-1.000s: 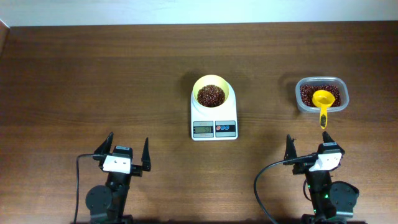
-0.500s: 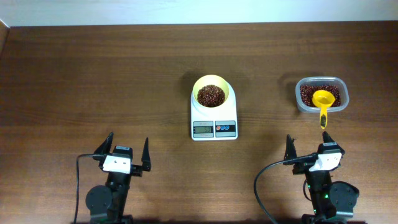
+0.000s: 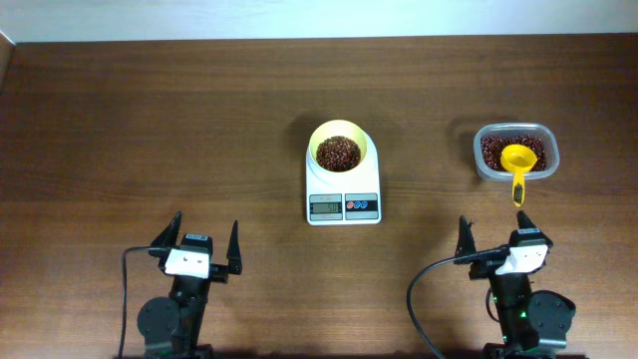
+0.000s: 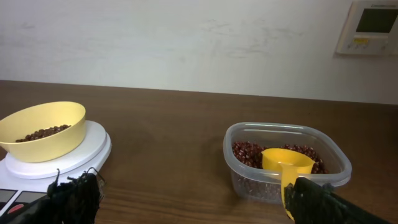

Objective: Scoop item into bowl and weigh 50g on scale

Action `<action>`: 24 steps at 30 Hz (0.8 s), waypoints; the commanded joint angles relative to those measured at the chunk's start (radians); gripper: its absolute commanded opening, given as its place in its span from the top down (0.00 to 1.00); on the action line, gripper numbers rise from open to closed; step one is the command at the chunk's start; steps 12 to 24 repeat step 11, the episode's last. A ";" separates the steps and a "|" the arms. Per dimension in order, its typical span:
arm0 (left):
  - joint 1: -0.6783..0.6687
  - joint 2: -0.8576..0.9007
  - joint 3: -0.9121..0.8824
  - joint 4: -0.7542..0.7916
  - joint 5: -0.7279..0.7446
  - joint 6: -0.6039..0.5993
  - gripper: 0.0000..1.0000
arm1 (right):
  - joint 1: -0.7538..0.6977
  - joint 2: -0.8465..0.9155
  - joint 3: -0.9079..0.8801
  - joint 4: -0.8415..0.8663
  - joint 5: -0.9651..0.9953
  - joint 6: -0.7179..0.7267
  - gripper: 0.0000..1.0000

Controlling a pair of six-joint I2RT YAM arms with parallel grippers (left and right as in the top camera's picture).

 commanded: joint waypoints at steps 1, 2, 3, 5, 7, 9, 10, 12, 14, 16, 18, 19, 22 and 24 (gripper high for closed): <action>0.007 -0.005 -0.002 -0.006 0.002 0.013 0.01 | 0.011 -0.010 -0.005 -0.008 0.009 -0.001 0.01; 0.007 -0.005 -0.002 -0.006 0.002 0.013 0.01 | 0.011 -0.010 -0.005 -0.007 0.009 -0.001 0.01; 0.007 -0.005 -0.002 -0.006 0.002 0.013 0.01 | 0.011 -0.010 -0.005 -0.007 0.009 -0.001 0.01; 0.007 -0.005 -0.002 -0.006 0.002 0.013 0.01 | 0.011 -0.010 -0.005 -0.008 0.009 -0.001 0.01; 0.007 -0.005 -0.002 -0.006 0.002 0.013 0.01 | 0.011 -0.010 -0.005 -0.008 0.009 -0.001 0.01; 0.007 -0.005 -0.002 -0.006 0.002 0.013 0.01 | 0.011 -0.010 -0.005 -0.008 0.009 -0.001 0.01; 0.007 -0.005 -0.002 -0.006 0.002 0.013 0.01 | 0.011 -0.010 -0.005 -0.007 0.010 -0.001 0.01; 0.007 -0.005 -0.002 -0.006 0.002 0.013 0.01 | 0.011 -0.010 -0.005 -0.007 0.009 -0.001 0.01; 0.007 -0.005 -0.002 -0.006 0.002 0.013 0.01 | 0.011 -0.010 -0.005 -0.007 0.009 -0.001 0.01; 0.007 -0.005 -0.002 -0.006 0.002 0.013 0.01 | 0.011 -0.010 -0.005 -0.007 0.009 -0.001 0.01; 0.007 -0.005 -0.002 -0.006 0.002 0.013 0.01 | 0.011 -0.010 -0.005 -0.007 0.009 -0.001 0.01; 0.007 -0.005 -0.002 -0.006 0.002 0.013 0.01 | 0.011 -0.010 -0.005 -0.007 0.009 -0.001 0.01; 0.007 -0.005 -0.002 -0.006 0.002 0.013 0.01 | 0.011 -0.010 -0.005 -0.007 0.009 -0.001 0.01; 0.007 -0.005 -0.002 -0.006 0.002 0.013 0.01 | 0.011 -0.010 -0.005 -0.007 0.009 -0.001 0.01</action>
